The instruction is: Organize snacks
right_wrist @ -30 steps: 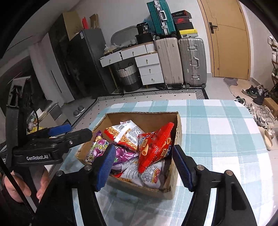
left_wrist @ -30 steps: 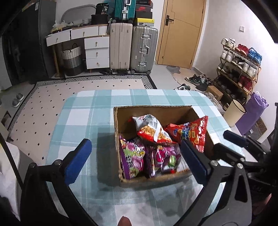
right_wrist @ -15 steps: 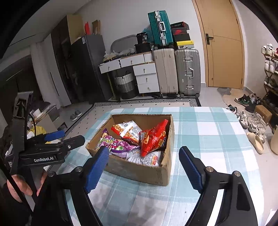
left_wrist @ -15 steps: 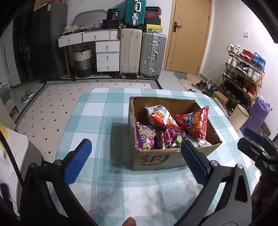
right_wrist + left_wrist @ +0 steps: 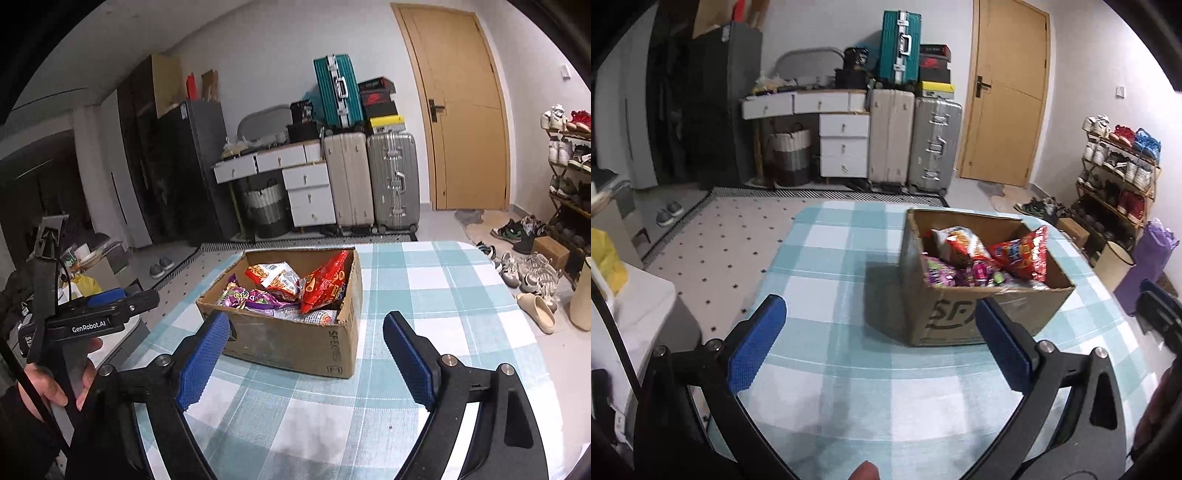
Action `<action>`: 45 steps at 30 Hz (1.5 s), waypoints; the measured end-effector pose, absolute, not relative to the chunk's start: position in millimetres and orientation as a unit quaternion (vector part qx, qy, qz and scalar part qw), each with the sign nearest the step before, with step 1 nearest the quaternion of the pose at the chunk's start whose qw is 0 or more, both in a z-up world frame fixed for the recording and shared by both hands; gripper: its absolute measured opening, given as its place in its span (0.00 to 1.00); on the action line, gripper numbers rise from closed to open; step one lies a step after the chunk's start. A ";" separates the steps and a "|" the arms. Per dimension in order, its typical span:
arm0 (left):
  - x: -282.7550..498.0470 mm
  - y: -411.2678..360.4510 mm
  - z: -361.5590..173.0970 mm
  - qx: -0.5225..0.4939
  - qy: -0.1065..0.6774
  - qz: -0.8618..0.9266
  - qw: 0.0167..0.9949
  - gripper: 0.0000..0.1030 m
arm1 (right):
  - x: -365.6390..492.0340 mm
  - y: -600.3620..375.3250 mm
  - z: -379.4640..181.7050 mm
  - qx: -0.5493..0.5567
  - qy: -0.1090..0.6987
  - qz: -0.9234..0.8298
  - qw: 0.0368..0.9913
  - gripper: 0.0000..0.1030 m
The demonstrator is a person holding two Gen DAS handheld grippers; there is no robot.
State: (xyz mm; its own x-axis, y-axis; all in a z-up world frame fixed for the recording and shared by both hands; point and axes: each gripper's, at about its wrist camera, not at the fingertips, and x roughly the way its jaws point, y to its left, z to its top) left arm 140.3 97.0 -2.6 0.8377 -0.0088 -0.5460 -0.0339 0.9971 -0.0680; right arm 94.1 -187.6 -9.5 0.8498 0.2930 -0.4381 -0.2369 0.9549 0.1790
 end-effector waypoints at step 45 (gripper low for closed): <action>101.8 101.7 -75.7 -0.006 0.155 0.037 0.987 0.99 | 57.7 -197.8 -78.3 -0.015 0.155 0.092 0.983 0.91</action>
State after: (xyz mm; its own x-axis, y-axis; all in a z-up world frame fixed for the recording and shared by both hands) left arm 101.8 101.7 -75.7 0.9492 0.0710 -0.3066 -0.0747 0.9972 -0.0004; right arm 57.7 -197.8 -78.3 0.9349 0.1765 -0.3080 -0.1860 0.9825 -0.0014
